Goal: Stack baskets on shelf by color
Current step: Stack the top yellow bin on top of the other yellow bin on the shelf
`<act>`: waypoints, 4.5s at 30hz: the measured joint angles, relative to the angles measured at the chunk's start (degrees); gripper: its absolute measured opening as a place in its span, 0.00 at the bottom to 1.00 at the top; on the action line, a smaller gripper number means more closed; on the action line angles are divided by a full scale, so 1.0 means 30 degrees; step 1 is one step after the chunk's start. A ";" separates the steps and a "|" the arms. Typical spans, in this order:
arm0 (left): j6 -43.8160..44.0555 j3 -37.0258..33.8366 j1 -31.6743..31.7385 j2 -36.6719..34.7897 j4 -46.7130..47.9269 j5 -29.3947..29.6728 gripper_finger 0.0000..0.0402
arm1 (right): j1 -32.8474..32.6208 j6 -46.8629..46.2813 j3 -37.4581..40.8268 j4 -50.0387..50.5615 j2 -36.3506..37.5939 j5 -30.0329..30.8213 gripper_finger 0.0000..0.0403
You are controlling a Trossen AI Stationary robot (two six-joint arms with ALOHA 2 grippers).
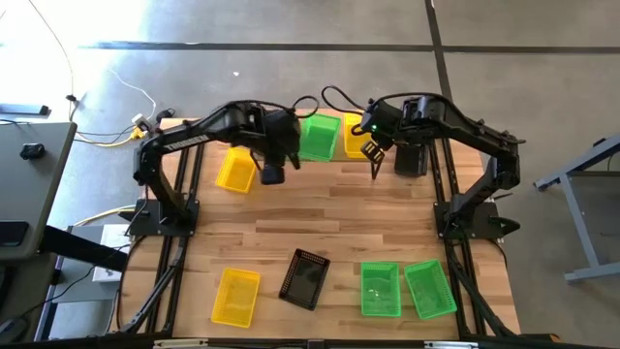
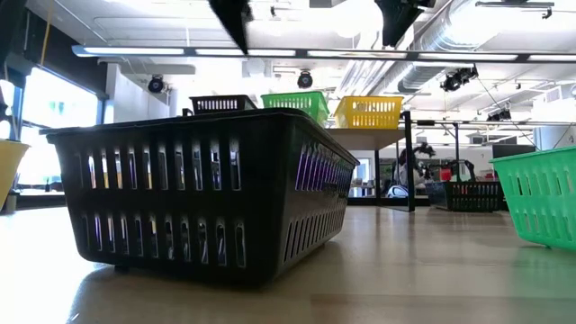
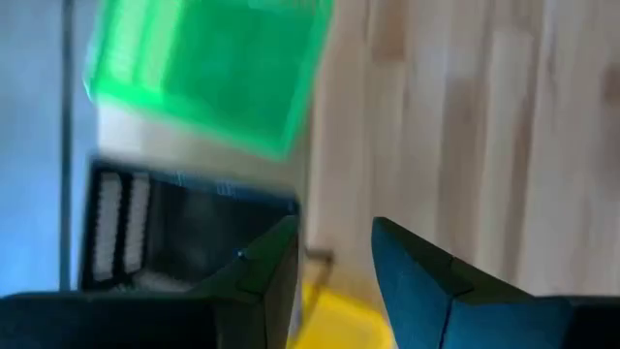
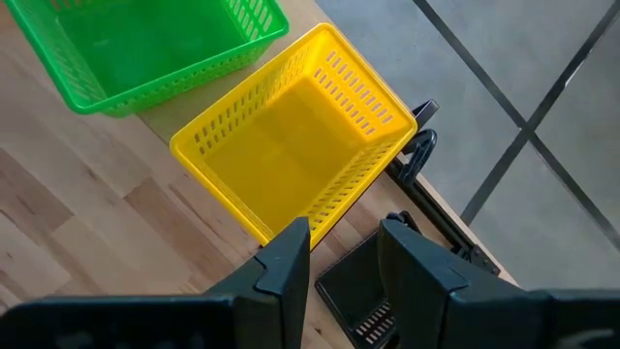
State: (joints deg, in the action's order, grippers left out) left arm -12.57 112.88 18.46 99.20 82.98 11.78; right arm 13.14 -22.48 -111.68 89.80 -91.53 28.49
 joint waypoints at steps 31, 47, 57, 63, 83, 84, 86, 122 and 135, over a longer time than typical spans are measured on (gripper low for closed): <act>0.3151 -1.7294 -0.4079 -1.1879 -0.3890 0.0932 0.30 | -0.0014 0.0154 0.0000 -0.0446 0.0000 -0.0666 0.27; 0.1484 -2.2063 -0.4494 -1.1812 -0.7799 0.2803 0.30 | -0.0014 0.0016 0.0000 -0.0453 0.0000 -0.0628 0.27; 0.1635 -2.3671 -0.3451 -1.1770 -0.8363 0.3479 0.30 | -0.0014 0.0016 0.0000 -0.0453 0.0000 -0.0591 0.27; 0.0492 -2.3664 -0.2299 -1.1534 -0.8921 0.2589 0.30 | -0.0015 0.0131 0.0000 -0.0459 0.0000 -0.0560 0.27; -0.0869 -2.3664 -0.1160 -0.6848 -0.9811 0.3379 0.30 | -0.0015 0.0162 0.0004 -0.0453 0.0000 -0.0540 0.27; -0.0869 -2.3664 -0.1137 -0.6748 -0.9885 0.3210 0.30 | -0.0020 0.0163 0.0000 -0.0453 0.0000 -0.0540 0.27; -0.0876 -2.3656 -0.1137 -0.6488 -1.0064 0.3106 0.30 | -0.0014 0.0162 0.0000 -0.0453 0.0000 -0.0540 0.27; 0.6589 -1.6181 -0.8298 -0.7470 0.0160 -0.1454 0.00 | -0.0329 -0.0971 0.0009 -0.0978 0.0000 -0.2687 0.27; 0.8471 -1.2304 -1.2480 -0.7321 0.0549 0.0632 0.00 | -0.3540 -0.5321 0.0022 -0.4954 0.0000 -0.5089 0.27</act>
State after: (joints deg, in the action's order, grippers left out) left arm 12.84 75.97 -18.98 77.24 84.62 13.67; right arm 2.52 -38.45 -111.61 74.94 -91.53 13.23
